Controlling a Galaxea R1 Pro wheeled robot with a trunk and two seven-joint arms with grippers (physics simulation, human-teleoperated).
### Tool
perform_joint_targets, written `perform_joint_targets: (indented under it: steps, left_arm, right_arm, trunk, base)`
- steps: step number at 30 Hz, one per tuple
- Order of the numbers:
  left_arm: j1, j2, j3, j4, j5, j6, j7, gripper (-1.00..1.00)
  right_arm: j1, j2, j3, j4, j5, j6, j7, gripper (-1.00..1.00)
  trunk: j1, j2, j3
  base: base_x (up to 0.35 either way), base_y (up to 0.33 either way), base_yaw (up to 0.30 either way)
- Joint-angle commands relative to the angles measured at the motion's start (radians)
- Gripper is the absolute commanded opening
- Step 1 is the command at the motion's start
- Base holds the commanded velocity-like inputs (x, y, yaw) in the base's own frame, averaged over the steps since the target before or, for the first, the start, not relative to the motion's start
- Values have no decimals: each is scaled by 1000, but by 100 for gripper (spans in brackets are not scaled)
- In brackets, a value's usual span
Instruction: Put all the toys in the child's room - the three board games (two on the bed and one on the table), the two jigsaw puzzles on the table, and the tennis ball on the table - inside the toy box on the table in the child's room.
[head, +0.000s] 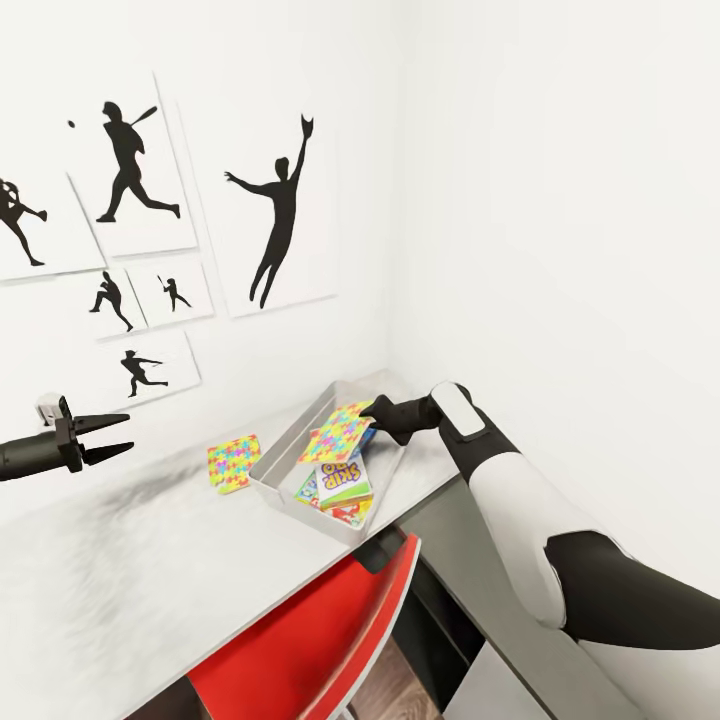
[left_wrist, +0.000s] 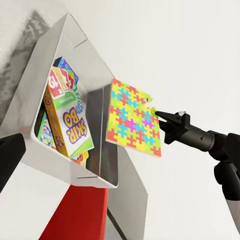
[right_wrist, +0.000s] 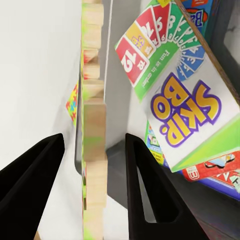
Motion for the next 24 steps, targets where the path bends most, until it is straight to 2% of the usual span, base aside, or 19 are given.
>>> perform_joint_targets:
  steps: [1,7,20,21,24]
  left_arm:
    - [-1,1,-5,0,4,11,-4,100]
    - [-1,1,-6,1,4,11,-4,100]
    - [-1,1,-6,1,3,9,-4,100]
    - [-1,1,-6,1,3,9,-4,100]
    - [0,1,-6,1,3,9,-4,100]
  right_arm:
    - [-1,0,2,-1,-10,0,-10,-100]
    - [-1,0,2,-1,-8,-3,-10,-100]
    - [-1,0,2,-1,-6,-4,-10,-100]
    - [-1,0,2,-1,-6,-4,-10,100]
    - [-1,0,2,-1,-6,-3,-9,100]
  trunk:
    - [1,-2,-2]
    - [1,-2,-2]
    - [1,-2,-2]
    - [1,-2,-2]
    - [1,-2,-2]
  base:
    - [66,25,0]
    - [113,56,0]
    - [8,3,0]
    - [0,0,0]
    - [0,0,0]
